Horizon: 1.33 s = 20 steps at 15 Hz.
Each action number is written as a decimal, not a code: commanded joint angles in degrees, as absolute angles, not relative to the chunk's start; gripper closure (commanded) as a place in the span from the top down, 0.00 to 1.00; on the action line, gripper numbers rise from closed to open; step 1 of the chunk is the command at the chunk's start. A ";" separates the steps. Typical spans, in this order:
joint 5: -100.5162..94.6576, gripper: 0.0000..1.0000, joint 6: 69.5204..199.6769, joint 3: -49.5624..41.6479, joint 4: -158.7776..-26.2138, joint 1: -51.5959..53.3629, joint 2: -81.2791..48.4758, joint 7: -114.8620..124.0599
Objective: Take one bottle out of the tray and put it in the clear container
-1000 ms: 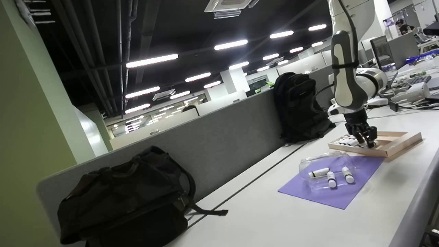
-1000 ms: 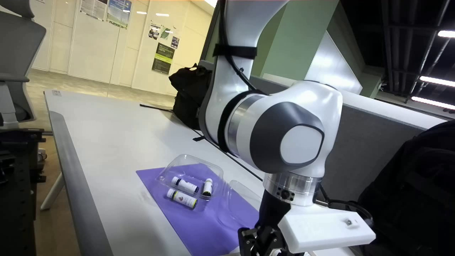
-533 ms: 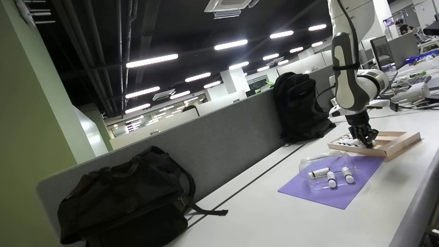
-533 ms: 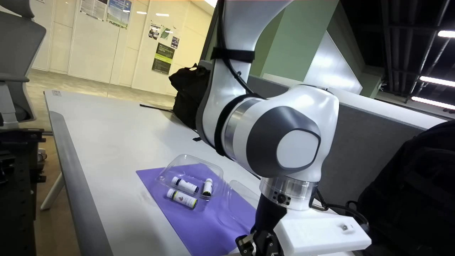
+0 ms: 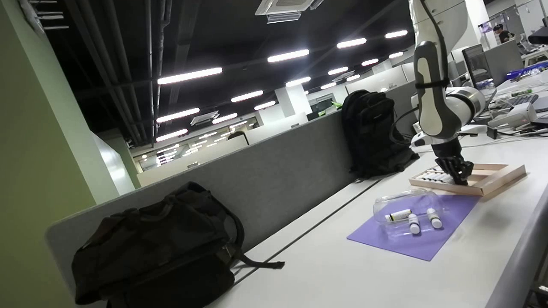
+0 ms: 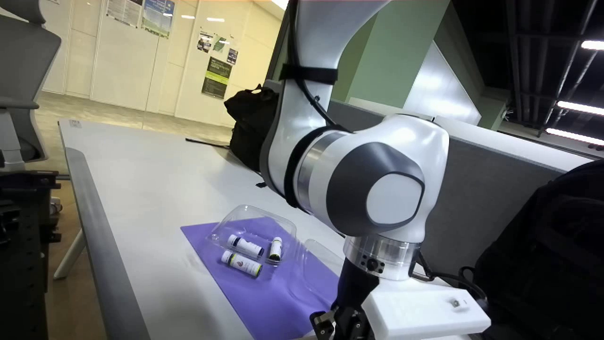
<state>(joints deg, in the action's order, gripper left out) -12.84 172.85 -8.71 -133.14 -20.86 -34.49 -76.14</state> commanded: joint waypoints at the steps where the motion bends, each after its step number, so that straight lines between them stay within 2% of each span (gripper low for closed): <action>1: -13.93 0.55 170.09 -8.38 -133.68 -20.73 -32.79 -74.11; 5: -13.73 0.83 167.03 -8.12 -133.41 -20.68 -32.47 -74.38; 8: -12.71 0.99 161.23 -7.21 -132.31 -21.16 -31.73 -74.79; 12: -10.88 1.00 153.46 -6.33 -130.02 -21.54 -30.28 -75.40; 20: -9.82 1.00 153.55 -7.25 -127.66 -21.55 -31.28 -74.95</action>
<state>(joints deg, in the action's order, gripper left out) -10.11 154.00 -7.19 -128.73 -21.17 -30.96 -76.17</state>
